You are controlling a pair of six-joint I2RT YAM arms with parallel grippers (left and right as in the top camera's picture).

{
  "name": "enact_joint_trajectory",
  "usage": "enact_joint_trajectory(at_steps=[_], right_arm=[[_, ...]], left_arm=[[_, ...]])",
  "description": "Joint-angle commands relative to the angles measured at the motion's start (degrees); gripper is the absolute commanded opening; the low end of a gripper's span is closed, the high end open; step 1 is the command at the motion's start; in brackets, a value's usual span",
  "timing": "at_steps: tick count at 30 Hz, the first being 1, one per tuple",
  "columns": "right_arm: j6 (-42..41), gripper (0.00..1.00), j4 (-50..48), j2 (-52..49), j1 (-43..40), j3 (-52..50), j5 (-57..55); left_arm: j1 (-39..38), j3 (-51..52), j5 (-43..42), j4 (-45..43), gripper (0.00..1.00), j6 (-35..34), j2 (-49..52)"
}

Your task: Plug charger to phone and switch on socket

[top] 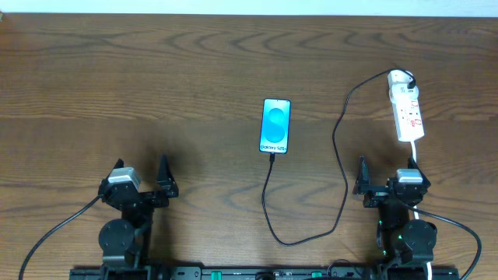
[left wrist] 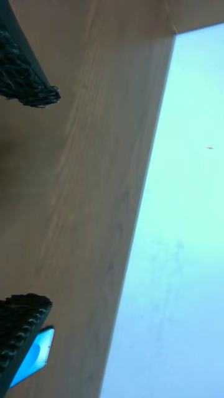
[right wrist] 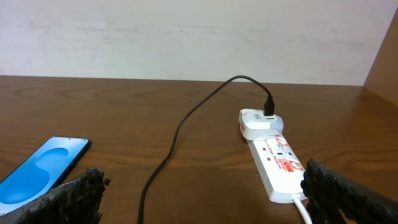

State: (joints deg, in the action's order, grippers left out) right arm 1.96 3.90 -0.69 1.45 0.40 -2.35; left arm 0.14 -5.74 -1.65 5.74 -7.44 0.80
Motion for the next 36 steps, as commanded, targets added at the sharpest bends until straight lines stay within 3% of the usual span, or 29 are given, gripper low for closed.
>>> enact_joint_trajectory(at_steps=[1, 4, 12, 20, 36], right_arm=[[0.5, 0.99, 0.2, 0.4, -0.2, -0.1, -0.5], [0.5, 0.99, 0.2, 0.4, -0.2, -0.1, -0.5], [0.5, 0.99, 0.2, 0.4, -0.2, -0.1, -0.5], [0.5, 0.99, 0.2, 0.4, -0.2, -0.1, -0.5], [0.5, 0.99, 0.2, 0.4, -0.2, -0.1, -0.5]], left_arm=[[1.7, 2.6, -3.9, -3.7, 0.98, 0.3, -0.7], [2.1, 5.4, -3.8, -7.1, 0.97, 0.3, -0.7], [4.1, 5.5, 1.7, -1.6, 0.97, 0.8, -0.7], [4.0, 5.5, 1.0, -1.5, 0.97, 9.6, -0.7], [4.0, 5.5, 1.2, -1.5, 0.97, 10.9, -0.7]])
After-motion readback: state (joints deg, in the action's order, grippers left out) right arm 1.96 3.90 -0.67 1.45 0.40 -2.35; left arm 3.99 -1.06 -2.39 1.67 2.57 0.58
